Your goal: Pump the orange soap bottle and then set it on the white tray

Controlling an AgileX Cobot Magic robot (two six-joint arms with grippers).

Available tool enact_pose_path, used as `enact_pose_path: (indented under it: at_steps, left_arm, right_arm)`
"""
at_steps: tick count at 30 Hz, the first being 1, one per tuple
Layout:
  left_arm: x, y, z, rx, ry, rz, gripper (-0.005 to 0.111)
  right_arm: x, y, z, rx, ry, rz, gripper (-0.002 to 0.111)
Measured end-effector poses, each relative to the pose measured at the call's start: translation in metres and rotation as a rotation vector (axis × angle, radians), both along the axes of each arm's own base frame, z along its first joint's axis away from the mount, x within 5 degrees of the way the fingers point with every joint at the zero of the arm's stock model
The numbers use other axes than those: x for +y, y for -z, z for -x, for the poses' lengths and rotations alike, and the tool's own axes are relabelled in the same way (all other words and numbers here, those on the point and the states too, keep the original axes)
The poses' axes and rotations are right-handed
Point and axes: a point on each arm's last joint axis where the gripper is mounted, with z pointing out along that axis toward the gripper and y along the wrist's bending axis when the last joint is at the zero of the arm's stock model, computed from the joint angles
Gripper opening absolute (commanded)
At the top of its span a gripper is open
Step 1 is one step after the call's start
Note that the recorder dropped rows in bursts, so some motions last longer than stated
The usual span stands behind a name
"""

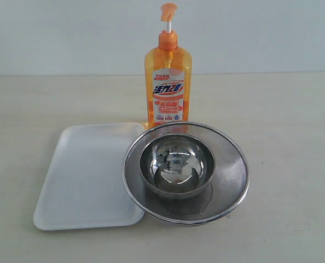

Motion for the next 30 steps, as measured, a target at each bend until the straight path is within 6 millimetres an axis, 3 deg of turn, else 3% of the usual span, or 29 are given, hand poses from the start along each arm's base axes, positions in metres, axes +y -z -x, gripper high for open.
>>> enact_pose_path:
  at_steps: [4,10,19,30]
  left_arm:
    - [0.000,0.000,0.000,0.000,0.000,0.000,0.005]
    - [0.000,0.000,0.000,0.000,0.000,0.000,0.005]
    - [0.000,0.000,0.000,0.000,0.000,0.000,0.005]
    - [0.000,0.000,0.000,0.000,0.000,0.000,0.005]
  right_arm:
    - [0.005,0.023,-0.001,-0.039,-0.055,0.084,0.005]
    - [0.010,0.032,-0.011,-0.048,-0.124,0.165,0.005]
    - [-0.003,0.039,-0.017,0.139,0.074,0.052,0.005]
    - [0.036,0.038,-0.009,0.013,0.022,0.153,0.005]
